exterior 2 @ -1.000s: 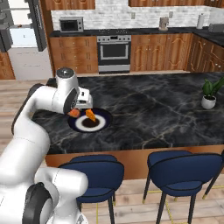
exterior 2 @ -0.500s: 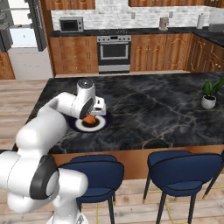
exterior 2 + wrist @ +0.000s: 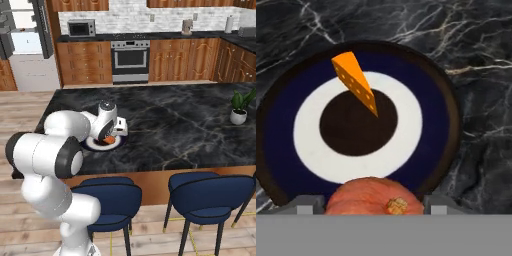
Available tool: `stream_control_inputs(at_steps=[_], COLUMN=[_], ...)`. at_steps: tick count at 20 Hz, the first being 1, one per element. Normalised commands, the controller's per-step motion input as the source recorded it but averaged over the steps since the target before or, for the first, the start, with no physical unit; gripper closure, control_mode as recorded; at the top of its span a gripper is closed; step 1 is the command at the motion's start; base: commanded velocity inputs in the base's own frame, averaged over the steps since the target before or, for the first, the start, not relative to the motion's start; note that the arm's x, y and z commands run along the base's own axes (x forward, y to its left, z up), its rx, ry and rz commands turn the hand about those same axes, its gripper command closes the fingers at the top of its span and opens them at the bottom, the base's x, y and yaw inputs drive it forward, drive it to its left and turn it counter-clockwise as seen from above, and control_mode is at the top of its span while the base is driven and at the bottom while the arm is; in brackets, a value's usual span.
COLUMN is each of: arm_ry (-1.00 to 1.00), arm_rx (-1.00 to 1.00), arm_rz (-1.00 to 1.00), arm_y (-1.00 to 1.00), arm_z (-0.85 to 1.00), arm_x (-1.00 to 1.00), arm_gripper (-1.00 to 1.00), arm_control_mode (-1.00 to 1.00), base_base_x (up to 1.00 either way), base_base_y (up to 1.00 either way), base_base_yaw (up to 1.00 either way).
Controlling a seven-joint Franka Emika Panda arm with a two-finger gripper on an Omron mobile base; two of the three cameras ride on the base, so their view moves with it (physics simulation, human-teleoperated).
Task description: Take the cheese, chicken drumstick, and squash from the fridge and place them on the plate on the dining counter to create an appetizer plate.
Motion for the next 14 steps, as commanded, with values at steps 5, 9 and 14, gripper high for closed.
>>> stream_control_inputs(at_steps=[5,9,14], arm_ry=[0.0,0.0,0.0], arm_rx=[0.0,0.0,0.0], arm_rz=[0.0,0.0,0.0], arm_y=[0.0,0.0,0.0], arm_z=[-0.46,-0.37,-0.33], arm_x=[0.54,0.36,0.44], arm_gripper=[1.0,1.0,1.0], arm_control_mode=[-1.0,-1.0,-1.0], base_base_x=[0.0,0.0,0.0], base_base_y=[0.0,0.0,0.0], base_base_yaw=[0.0,0.0,0.0])
